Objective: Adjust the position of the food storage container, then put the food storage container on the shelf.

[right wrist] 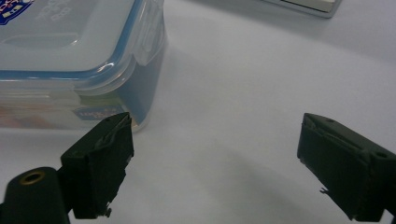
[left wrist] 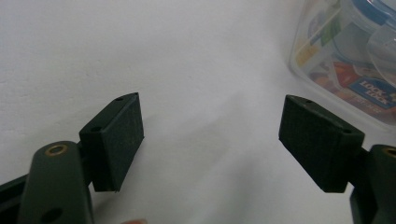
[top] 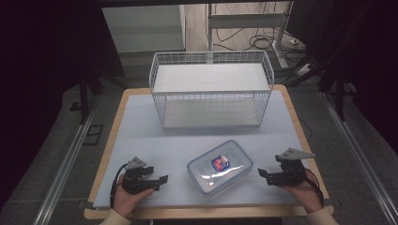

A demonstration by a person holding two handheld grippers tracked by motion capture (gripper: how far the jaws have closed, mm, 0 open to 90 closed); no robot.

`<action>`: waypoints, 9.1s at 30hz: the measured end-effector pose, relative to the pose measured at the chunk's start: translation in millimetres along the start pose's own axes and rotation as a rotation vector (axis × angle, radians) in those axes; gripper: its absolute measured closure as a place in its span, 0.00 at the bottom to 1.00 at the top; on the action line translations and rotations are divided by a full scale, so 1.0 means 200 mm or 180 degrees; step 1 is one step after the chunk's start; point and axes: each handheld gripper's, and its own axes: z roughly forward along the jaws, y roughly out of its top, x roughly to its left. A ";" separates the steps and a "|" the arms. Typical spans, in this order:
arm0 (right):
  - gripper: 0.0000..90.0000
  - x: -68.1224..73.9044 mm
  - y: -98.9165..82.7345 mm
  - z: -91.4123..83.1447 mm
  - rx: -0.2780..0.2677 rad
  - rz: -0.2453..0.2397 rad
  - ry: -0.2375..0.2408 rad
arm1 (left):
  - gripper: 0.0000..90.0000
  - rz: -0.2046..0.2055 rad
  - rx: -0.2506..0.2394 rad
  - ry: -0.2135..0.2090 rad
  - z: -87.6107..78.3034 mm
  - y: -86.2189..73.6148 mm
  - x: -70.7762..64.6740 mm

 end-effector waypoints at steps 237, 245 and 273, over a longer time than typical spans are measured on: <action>0.28 0.00 0.29 0.40 0.0478 0.1324 0.1776 | 0.33 -0.0920 0.0110 -0.1207 0.29 0.32 -0.10; 0.37 -0.02 0.28 0.38 0.0462 0.1391 0.1834 | 0.34 -0.0907 0.0093 -0.1203 0.28 0.32 -0.11; 0.54 0.03 0.23 0.25 0.0140 0.1384 0.1752 | 0.50 -0.0693 -0.0147 -0.1107 0.18 0.28 -0.17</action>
